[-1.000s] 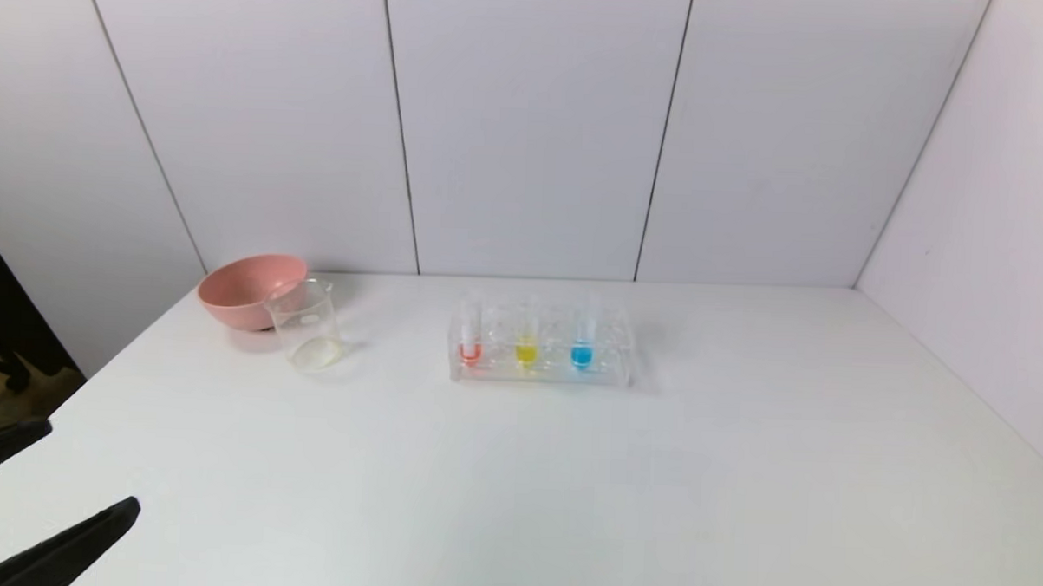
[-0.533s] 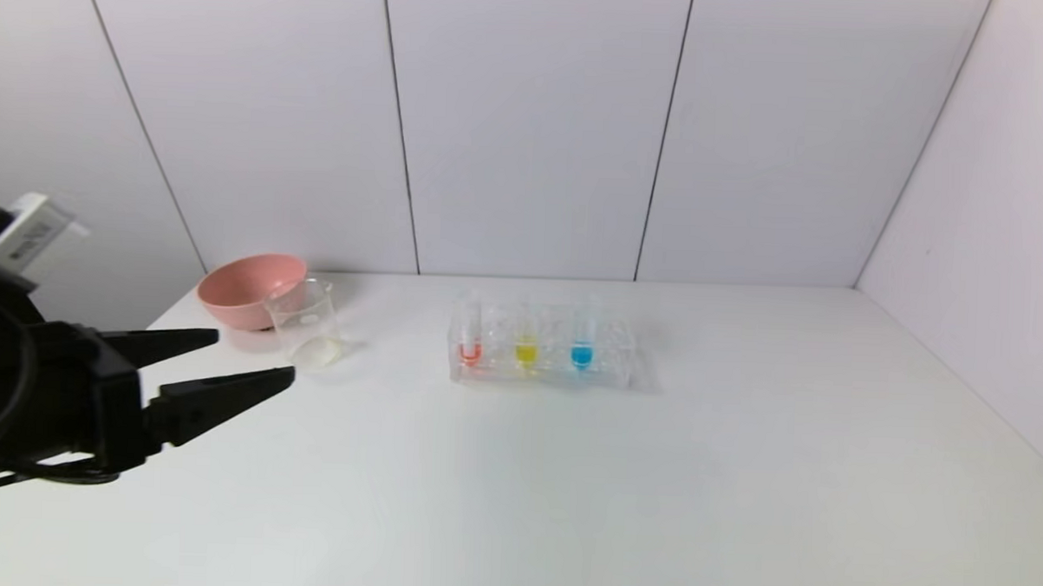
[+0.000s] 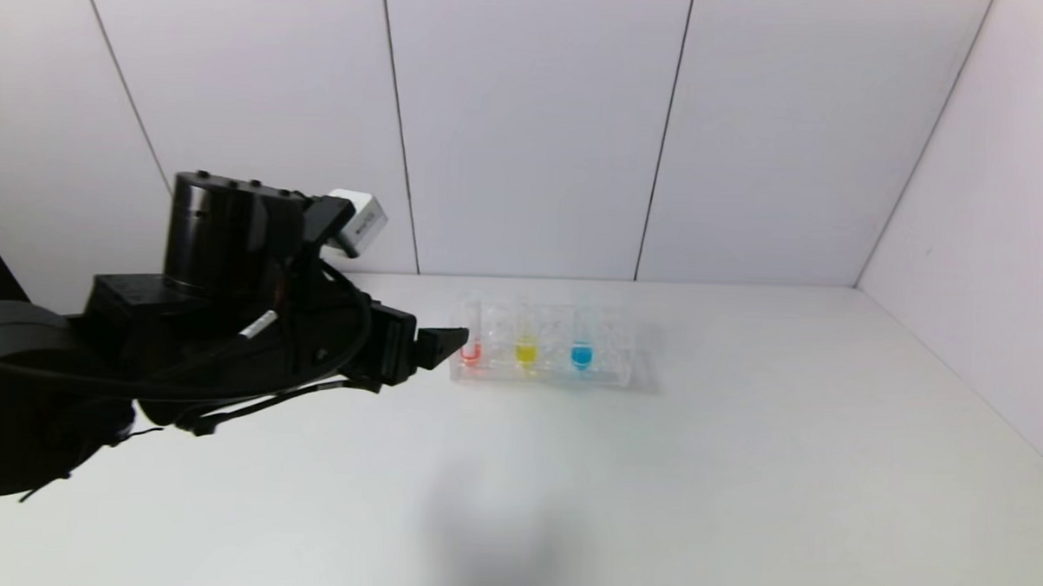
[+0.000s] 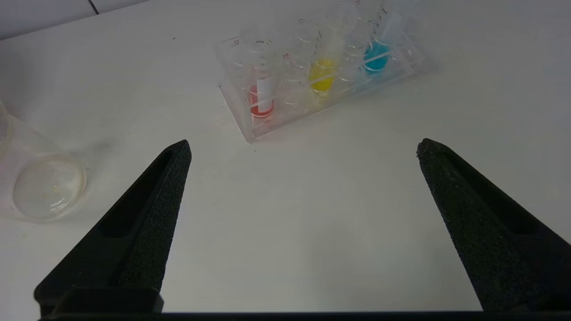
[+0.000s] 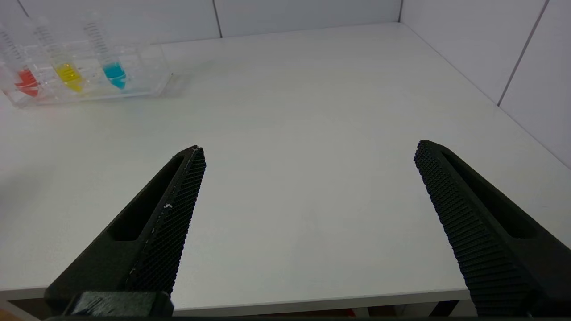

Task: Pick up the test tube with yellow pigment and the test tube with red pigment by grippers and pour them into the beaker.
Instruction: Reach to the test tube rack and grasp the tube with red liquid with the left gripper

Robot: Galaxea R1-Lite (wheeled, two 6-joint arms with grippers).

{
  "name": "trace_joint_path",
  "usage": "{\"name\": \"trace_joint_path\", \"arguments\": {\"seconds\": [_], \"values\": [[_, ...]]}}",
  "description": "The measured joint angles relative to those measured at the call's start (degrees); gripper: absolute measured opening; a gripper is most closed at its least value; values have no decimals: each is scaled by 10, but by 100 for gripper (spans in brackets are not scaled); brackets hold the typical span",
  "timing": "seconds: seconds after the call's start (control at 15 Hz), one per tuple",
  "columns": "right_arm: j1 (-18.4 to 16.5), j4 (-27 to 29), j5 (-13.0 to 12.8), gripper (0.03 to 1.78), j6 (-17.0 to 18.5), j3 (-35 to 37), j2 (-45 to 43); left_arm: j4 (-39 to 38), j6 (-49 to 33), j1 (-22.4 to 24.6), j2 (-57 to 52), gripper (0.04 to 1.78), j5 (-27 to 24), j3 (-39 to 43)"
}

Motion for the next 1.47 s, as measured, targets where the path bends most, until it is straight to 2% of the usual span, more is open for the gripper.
{"name": "trace_joint_path", "arguments": {"seconds": [0.33, 0.6, 0.87, 1.2, 1.33, 1.47], "values": [[0, 0, 0, 171, 0, 0, 0, -33, -90, -59, 132, 176, 184, -72], [0, 0, 0, 171, 0, 0, 0, -116, -112, -70, 213, 176, 283, -87], [0, 0, 0, 171, 0, 0, 0, -168, -106, -69, 273, 176, 329, -123], [0, 0, 0, 171, 0, 0, 0, -170, -100, -67, 316, 176, 332, -157], [0, 0, 0, 171, 0, 0, 0, -171, -100, -66, 321, 170, 332, -164], [0, 0, 0, 171, 0, 0, 0, -171, -100, -66, 322, 153, 332, -167]]}}
